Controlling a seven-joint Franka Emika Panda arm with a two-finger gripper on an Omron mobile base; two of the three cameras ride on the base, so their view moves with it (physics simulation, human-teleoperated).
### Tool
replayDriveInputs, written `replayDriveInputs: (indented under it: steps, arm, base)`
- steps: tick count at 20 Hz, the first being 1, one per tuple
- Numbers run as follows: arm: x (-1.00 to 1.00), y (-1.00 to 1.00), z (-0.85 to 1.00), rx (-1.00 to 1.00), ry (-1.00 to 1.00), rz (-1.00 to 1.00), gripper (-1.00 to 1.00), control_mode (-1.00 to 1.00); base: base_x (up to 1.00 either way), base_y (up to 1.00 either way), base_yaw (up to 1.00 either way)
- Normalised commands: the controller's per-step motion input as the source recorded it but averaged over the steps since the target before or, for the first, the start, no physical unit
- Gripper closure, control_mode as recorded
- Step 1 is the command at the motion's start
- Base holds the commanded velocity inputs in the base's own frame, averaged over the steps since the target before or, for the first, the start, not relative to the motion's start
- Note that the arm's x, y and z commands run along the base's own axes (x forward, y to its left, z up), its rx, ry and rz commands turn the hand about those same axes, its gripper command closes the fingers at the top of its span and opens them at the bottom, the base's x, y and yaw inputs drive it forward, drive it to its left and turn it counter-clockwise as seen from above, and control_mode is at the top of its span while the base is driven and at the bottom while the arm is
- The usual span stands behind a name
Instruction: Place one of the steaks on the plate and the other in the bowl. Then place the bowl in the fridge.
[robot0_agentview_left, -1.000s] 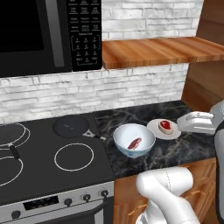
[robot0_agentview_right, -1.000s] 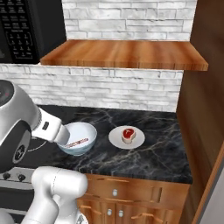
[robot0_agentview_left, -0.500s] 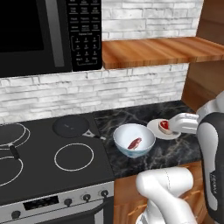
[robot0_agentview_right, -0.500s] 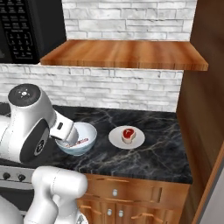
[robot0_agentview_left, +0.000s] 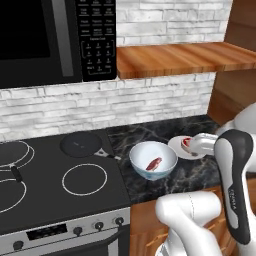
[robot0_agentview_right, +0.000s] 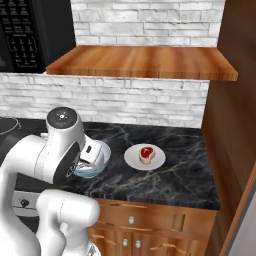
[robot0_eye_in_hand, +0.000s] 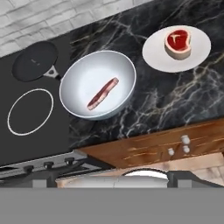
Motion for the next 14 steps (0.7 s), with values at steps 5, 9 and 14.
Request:
replayDriveInputs:
  steps: [5,9,14]
  arm:
    - [0.54,-0.08,-0.38,0.02,0.04,0.0,-1.0,-1.0]
    - [0.44,0.0,-0.38,0.0,0.04,0.0,-1.0,-1.0]
    - [0.39,-0.04,-0.38,0.0,0.08,-0.01,-1.0,-1.0]
  base:
    - [0.0,0.0,0.0]
    - [0.0,0.0,0.0]
    - [0.0,0.0,0.0]
